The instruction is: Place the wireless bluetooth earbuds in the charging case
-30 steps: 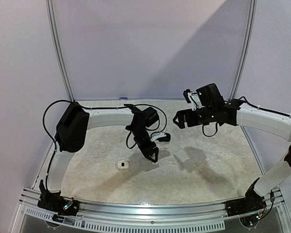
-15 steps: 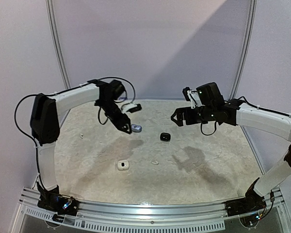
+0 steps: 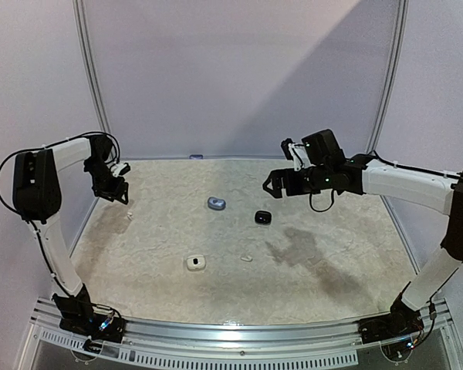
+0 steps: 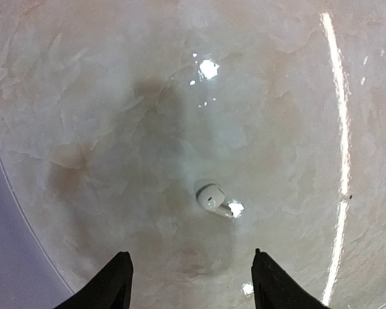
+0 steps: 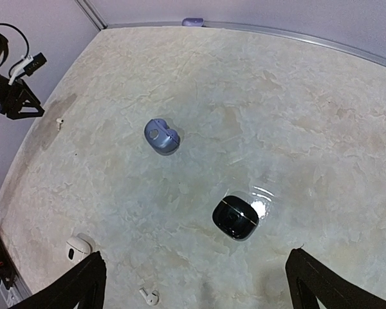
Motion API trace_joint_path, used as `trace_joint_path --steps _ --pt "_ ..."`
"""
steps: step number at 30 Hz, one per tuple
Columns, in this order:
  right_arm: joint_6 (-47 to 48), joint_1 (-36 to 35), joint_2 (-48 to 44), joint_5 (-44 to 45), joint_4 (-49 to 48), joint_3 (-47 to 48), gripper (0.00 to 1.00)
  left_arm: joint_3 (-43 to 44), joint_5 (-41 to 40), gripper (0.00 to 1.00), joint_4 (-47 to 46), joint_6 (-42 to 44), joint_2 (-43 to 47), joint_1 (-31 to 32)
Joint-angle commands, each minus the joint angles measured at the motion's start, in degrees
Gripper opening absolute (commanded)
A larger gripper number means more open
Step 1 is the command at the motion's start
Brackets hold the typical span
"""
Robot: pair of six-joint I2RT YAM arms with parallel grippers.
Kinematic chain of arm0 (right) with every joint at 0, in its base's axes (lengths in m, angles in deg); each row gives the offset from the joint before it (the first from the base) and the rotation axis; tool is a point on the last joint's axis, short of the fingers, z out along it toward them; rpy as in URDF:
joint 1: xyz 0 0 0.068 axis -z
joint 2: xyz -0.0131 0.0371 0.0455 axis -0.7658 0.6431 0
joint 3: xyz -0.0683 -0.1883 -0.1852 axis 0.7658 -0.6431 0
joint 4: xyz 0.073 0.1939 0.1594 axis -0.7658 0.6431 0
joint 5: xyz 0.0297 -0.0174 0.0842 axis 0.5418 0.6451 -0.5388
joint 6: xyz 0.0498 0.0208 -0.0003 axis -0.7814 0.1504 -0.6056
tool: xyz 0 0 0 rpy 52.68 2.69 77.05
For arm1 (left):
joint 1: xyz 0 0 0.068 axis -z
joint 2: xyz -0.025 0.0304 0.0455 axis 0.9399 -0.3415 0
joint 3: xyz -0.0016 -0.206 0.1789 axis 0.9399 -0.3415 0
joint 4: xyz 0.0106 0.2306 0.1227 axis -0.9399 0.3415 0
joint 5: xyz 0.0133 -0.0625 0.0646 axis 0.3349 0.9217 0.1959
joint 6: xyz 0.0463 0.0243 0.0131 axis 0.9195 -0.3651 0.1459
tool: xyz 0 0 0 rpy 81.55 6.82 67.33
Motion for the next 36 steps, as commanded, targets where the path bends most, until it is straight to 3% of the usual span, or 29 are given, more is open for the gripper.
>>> trace_joint_path --steps 1,7,14,25,31,36 --pt "0.1 -0.2 2.3 -1.0 1.9 3.5 0.99 1.0 -1.4 0.64 -1.9 -2.3 -5.5 1.1" --pt "0.3 -0.2 2.2 -0.6 2.4 3.5 0.99 3.5 -2.9 0.49 -1.2 -3.1 -10.6 1.1" --pt "0.2 -0.2 2.6 -0.6 2.6 3.8 0.99 1.1 -0.4 0.40 -2.3 -3.1 -10.5 1.6" --pt "1.1 -0.2 3.1 -0.4 3.3 5.0 0.99 -2.9 1.2 0.16 -3.2 -3.3 -8.3 2.8" --pt "1.4 -0.2 2.8 -0.1 3.5 5.0 0.99 -5.8 2.4 0.08 -4.0 -3.8 -6.2 8.4" --pt "1.5 -0.2 2.5 0.0 3.5 5.0 0.99 -6.5 3.9 0.07 -5.1 -3.9 -6.1 17.7"
